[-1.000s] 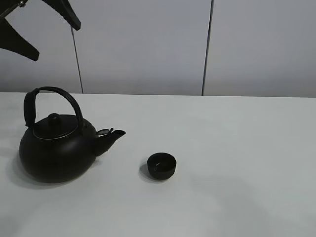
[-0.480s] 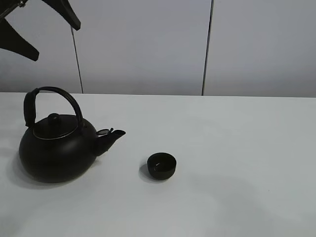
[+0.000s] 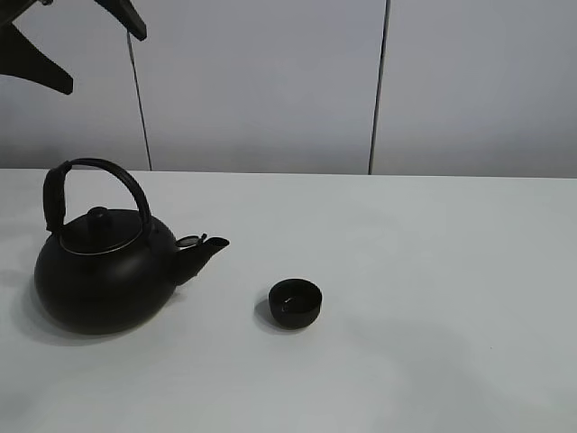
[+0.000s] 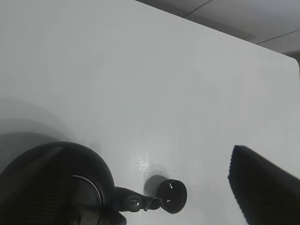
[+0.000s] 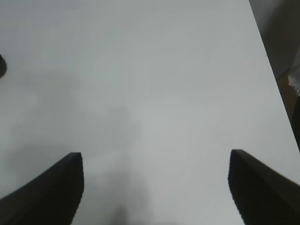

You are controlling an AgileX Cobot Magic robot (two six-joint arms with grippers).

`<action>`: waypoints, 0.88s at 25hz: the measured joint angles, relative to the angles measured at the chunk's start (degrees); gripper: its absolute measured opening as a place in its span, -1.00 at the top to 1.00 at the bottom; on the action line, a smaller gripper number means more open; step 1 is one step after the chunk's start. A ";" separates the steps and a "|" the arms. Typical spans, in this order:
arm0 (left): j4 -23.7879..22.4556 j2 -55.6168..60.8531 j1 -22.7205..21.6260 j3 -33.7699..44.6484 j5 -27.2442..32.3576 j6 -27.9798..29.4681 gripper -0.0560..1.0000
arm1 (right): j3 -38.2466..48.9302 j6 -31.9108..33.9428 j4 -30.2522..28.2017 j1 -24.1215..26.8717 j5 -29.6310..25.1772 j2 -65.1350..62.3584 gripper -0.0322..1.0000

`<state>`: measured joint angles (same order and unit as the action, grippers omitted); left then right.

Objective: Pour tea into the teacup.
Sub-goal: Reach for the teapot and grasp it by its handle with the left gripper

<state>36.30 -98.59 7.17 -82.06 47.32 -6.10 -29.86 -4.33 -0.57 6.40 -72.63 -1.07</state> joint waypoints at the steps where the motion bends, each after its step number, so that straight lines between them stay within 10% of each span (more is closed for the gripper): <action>1: -0.21 0.06 0.00 0.00 -0.48 -0.15 -0.35 | 0.00 0.00 0.00 0.00 0.00 0.00 -0.18; 7: -8.69 8.97 2.40 11.16 -18.19 -7.11 -0.35 | 0.00 0.00 0.05 0.00 0.00 0.00 -0.18; 17: -18.27 19.34 9.44 59.04 -87.89 -9.91 -0.35 | 0.00 0.00 0.17 0.00 0.00 0.00 -0.18; 22: -24.38 18.38 9.54 68.33 -101.93 -3.08 -0.35 | 0.00 0.00 0.17 0.00 0.00 0.00 -0.18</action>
<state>11.92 -80.21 16.71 -13.73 -54.61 -9.18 -29.86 -4.33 -0.40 6.40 -72.63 -1.07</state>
